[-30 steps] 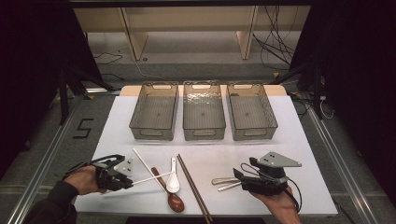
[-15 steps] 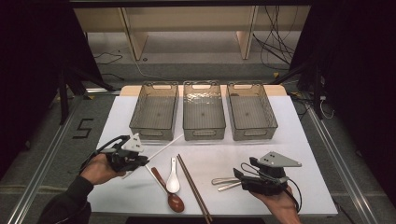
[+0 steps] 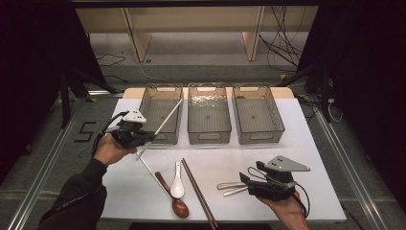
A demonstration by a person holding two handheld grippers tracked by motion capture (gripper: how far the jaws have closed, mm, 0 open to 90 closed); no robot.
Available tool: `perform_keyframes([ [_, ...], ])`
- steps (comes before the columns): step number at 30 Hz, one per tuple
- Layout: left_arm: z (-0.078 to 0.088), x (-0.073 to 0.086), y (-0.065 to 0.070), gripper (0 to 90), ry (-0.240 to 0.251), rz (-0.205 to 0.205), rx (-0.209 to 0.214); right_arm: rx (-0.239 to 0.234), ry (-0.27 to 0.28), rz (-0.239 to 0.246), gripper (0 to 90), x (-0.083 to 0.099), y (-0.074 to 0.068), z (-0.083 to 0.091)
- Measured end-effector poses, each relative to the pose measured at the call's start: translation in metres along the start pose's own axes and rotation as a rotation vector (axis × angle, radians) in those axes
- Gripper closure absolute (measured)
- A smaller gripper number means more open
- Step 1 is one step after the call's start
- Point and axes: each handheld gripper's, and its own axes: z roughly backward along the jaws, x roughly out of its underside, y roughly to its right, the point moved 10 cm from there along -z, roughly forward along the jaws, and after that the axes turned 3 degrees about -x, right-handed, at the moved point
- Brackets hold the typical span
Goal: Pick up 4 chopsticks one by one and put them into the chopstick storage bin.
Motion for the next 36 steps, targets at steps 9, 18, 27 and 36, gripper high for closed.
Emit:
perform_keyframes([
  [9,0.002,-0.035,-0.025,84.3,0.035,0.004,-0.061,-0.002,0.001,0.002,30.7,0.0,0.0,0.0],
  [18,-0.008,-0.053,-0.056,84.3,0.014,0.019,-0.123,-0.006,0.002,0.001,30.7,0.0,0.001,0.0],
  [27,-0.025,-0.058,-0.081,84.3,0.01,0.082,-0.155,-0.008,0.001,-0.003,30.7,0.0,0.001,0.0],
  [36,-0.04,-0.05,-0.094,84.2,-0.004,0.118,-0.174,-0.01,-0.001,-0.006,30.7,0.001,0.001,0.0],
])
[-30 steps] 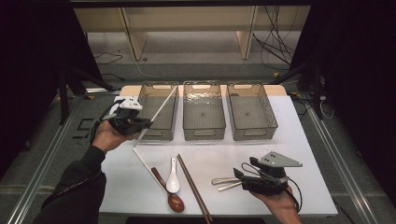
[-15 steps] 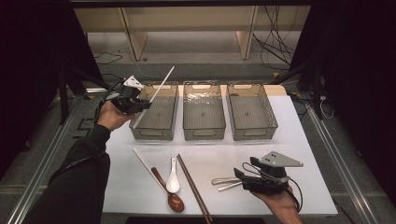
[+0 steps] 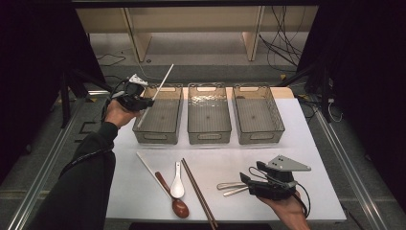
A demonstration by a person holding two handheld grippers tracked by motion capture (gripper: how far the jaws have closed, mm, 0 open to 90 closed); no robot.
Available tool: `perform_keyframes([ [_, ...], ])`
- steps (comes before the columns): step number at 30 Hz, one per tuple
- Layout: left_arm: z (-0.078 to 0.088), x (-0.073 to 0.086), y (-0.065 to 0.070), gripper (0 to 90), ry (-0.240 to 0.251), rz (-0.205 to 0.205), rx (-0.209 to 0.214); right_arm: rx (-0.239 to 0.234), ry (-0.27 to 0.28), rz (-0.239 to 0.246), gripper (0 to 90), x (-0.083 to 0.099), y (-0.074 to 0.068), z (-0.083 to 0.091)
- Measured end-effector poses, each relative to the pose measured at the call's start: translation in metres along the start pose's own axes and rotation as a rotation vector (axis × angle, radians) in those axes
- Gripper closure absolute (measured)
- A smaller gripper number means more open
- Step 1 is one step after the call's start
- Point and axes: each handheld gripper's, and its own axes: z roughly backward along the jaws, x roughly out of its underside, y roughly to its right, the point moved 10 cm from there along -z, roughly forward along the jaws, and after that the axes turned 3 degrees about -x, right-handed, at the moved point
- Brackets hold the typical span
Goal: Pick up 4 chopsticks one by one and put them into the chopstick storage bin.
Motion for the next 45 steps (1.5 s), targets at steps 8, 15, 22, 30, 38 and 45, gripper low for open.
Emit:
perform_keyframes([
  [8,-0.016,0.012,-0.003,84.2,-0.015,0.035,-0.011,-0.002,0.001,0.001,30.7,0.0,0.0,0.0],
  [15,-0.025,0.024,-0.004,84.1,-0.028,0.061,-0.007,-0.001,-0.001,0.005,30.7,0.0,0.0,0.0],
  [22,-0.029,0.03,-0.003,84.0,-0.052,0.064,-0.007,-0.001,-0.003,0.001,30.7,0.0,0.0,0.0],
  [30,-0.038,0.04,-0.004,83.7,-0.094,0.084,-0.013,-0.001,-0.002,0.003,30.7,0.0,-0.001,0.0],
  [38,-0.046,0.051,-0.009,80.1,-0.125,0.102,-0.038,0.0,-0.003,0.002,30.7,0.0,0.0,0.0],
  [45,-0.032,0.045,0.004,61.9,-0.082,0.128,0.017,0.001,-0.003,0.001,30.7,0.0,0.0,0.0],
])
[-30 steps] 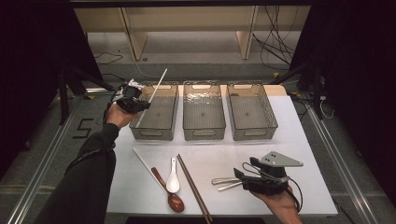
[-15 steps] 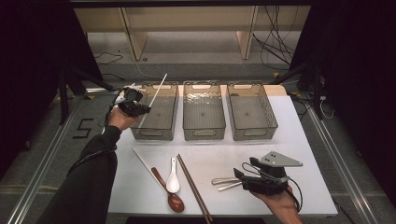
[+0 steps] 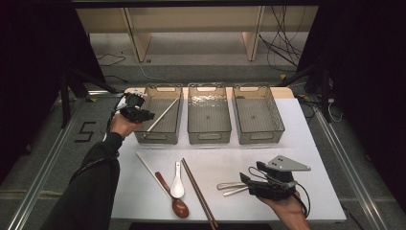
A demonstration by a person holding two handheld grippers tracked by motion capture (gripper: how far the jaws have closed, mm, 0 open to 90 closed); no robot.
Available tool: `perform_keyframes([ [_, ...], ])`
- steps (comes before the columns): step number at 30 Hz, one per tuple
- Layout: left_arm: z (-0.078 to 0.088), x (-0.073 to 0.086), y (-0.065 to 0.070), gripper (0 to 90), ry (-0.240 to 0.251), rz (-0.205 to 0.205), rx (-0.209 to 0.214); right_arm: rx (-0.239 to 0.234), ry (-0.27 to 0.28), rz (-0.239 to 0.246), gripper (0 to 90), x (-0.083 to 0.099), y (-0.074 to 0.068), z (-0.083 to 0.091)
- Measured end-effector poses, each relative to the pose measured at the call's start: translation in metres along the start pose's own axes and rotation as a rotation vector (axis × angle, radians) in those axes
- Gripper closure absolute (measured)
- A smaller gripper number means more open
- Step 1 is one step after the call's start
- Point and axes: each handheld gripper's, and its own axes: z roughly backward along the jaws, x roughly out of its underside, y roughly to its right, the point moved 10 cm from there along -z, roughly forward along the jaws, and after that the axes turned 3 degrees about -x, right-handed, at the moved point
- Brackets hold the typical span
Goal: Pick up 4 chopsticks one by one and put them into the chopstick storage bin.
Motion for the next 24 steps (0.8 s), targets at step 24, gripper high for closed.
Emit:
perform_keyframes([
  [24,0.058,0.085,0.081,21.7,-0.184,-0.481,0.275,0.0,0.001,0.014,30.7,-0.001,-0.002,0.0],
])
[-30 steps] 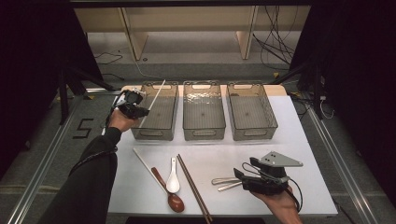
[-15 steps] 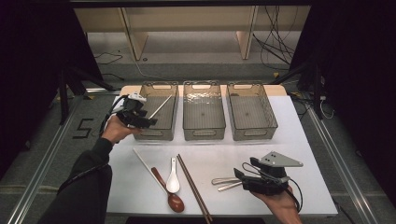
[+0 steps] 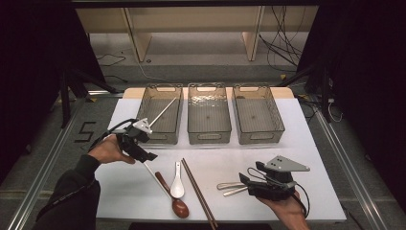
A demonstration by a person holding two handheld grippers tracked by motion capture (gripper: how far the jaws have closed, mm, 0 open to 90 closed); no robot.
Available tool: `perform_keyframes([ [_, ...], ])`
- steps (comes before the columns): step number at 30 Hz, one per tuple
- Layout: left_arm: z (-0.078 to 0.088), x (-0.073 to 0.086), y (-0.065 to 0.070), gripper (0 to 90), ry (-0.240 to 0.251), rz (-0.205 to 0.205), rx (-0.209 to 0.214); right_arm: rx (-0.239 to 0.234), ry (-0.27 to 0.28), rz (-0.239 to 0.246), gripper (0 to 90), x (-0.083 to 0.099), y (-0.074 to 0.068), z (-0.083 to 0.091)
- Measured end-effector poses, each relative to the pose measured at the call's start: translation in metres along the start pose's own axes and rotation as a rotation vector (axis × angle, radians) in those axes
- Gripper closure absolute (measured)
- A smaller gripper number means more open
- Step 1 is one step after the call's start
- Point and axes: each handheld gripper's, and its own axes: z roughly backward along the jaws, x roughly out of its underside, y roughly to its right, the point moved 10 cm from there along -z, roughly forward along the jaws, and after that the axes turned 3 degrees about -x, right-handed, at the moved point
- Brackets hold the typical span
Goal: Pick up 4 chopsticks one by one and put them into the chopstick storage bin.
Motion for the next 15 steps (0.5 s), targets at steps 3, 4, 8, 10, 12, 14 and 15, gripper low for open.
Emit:
perform_keyframes([
  [3,-0.007,0.003,0.007,20.6,-0.02,-0.026,0.018,0.0,0.0,-0.001,30.7,0.0,0.0,0.0],
  [4,-0.009,0.005,0.009,20.3,-0.035,-0.037,0.018,0.0,0.0,-0.001,30.7,0.0,0.0,0.0],
  [8,-0.017,0.014,0.014,19.7,-0.092,-0.077,0.03,-0.002,0.0,0.001,30.7,0.0,-0.001,0.0],
  [10,-0.021,0.019,0.016,19.4,-0.12,-0.093,0.039,-0.003,0.001,0.003,30.7,0.0,-0.001,0.0],
  [12,-0.027,0.022,0.02,19.9,-0.144,-0.111,0.047,-0.005,0.002,0.003,30.6,0.0,-0.001,0.0],
  [14,-0.03,0.026,0.024,19.9,-0.169,-0.133,0.063,-0.005,-0.001,0.001,30.6,0.0,-0.001,0.0],
  [15,-0.032,0.028,0.024,19.9,-0.183,-0.147,0.067,-0.005,-0.001,0.001,30.6,0.0,-0.001,0.0],
])
